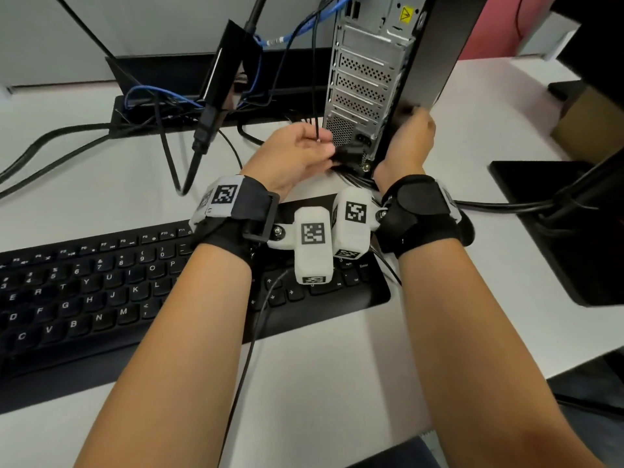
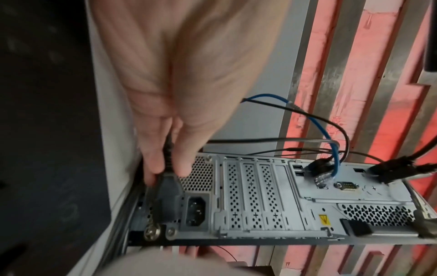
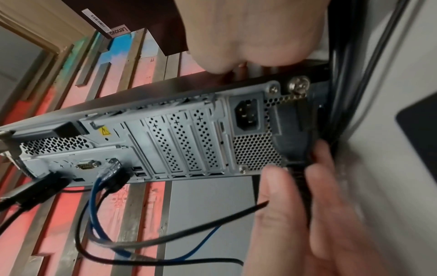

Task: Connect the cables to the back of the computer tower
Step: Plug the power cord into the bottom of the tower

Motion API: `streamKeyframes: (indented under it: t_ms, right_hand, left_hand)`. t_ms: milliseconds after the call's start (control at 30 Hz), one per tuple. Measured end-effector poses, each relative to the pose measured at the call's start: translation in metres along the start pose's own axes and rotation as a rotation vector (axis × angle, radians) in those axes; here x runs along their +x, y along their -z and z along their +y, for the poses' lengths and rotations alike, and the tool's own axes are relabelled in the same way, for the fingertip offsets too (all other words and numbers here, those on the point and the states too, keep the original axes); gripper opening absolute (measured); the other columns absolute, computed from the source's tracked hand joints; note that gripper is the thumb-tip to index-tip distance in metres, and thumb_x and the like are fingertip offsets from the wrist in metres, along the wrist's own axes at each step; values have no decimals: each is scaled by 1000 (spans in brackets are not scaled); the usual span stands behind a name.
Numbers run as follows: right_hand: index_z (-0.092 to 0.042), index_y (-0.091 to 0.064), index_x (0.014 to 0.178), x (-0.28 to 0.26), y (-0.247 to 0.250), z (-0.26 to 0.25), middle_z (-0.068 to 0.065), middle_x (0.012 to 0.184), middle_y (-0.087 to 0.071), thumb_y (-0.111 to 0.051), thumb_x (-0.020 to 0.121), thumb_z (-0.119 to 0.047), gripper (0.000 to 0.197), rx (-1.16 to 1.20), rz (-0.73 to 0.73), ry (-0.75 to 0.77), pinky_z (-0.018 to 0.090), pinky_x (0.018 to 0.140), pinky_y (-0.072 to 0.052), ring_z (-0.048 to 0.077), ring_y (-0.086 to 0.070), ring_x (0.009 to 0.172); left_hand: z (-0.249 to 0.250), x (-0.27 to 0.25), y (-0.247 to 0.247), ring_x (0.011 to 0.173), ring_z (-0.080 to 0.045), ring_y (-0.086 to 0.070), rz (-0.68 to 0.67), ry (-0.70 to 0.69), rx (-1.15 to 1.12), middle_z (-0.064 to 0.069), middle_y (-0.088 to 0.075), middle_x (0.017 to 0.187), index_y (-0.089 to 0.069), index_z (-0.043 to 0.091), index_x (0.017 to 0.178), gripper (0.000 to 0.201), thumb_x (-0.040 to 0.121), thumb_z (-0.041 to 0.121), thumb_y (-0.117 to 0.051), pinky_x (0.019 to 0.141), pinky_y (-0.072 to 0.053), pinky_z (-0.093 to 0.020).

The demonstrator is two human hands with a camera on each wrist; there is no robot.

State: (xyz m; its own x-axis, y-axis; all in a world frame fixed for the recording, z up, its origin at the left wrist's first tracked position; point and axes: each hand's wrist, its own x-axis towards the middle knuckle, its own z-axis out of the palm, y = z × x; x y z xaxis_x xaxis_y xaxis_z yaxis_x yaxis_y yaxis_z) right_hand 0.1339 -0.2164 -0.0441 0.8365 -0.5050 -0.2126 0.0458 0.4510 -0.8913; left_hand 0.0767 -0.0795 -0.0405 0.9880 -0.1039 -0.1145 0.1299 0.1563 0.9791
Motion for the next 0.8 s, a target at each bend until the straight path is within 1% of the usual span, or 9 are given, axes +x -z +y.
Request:
streamKeyframes:
  t_ms: [67,133,200,267,367,567,633,700,800]
  right_hand:
    - [-12,-50,134,4,0,0,6,127,-56,-41,98,-23,39,-5,15,3,37,106,-40,21,-52,116]
    - [-10,-51,133,6,0,1,6,117,-58,-40,97,-21,39,-14,20,2,36,101,-42,21,-53,108]
    - [-9,-53,131,6,0,2,7,115,-60,-40,97,-21,39,-11,23,3,35,97,-42,21,-53,105]
    - [-9,-54,130,6,0,2,10,120,-61,-40,96,-22,39,-14,24,4,36,98,-43,24,-55,108]
    - [-10,-53,131,8,1,3,10,119,-62,-41,95,-21,40,-11,22,4,40,101,-45,25,-57,108]
    - [-7,-53,131,12,4,3,10,119,-61,-40,97,-20,39,-29,-5,-17,36,97,-44,23,-55,102]
    - [-4,-55,122,12,5,2,8,110,-58,-39,97,-18,32,-26,-6,-17,35,93,-43,21,-51,95]
    - [-6,-56,116,13,4,3,9,109,-57,-40,97,-17,27,-16,-12,-14,35,91,-43,21,-49,94]
    - [-3,-55,130,13,4,5,9,111,-60,-41,95,-18,40,-26,-2,-5,36,90,-45,23,-53,96]
  left_hand:
    - [-2,2,2,87,-13,-63,-3,21,23,-4,-61,91,-55,11,94,19,90,-8,-53,79,-56,-19]
    - [-3,3,4,91,-13,-63,7,15,-34,-4,-63,95,-56,11,95,23,90,-11,-52,80,-57,-21]
    - [-2,2,5,92,-13,-64,6,7,-66,-4,-64,97,-57,11,96,26,89,-13,-50,79,-58,-22]
    - [0,-1,4,90,-14,-64,7,-14,-68,-4,-64,97,-57,11,96,28,88,-15,-51,78,-58,-19]
    - [3,0,2,90,-17,-65,23,-74,-146,-7,-61,97,-56,8,97,25,88,-15,-52,78,-57,-16]
    - [0,-1,2,66,-6,-71,116,-69,-24,-7,-63,87,-58,7,89,13,87,-5,-60,74,-58,-15]
    - [0,-1,2,71,-10,-71,126,-68,-54,-8,-63,87,-57,7,89,14,88,-7,-58,75,-58,-16]
    - [0,-1,2,82,-15,-68,115,-66,-73,-7,-62,89,-57,7,89,18,88,-11,-55,77,-58,-17]
    - [0,-2,1,85,-16,-67,84,-52,-47,-7,-62,93,-57,9,90,23,88,-13,-52,78,-57,-17]
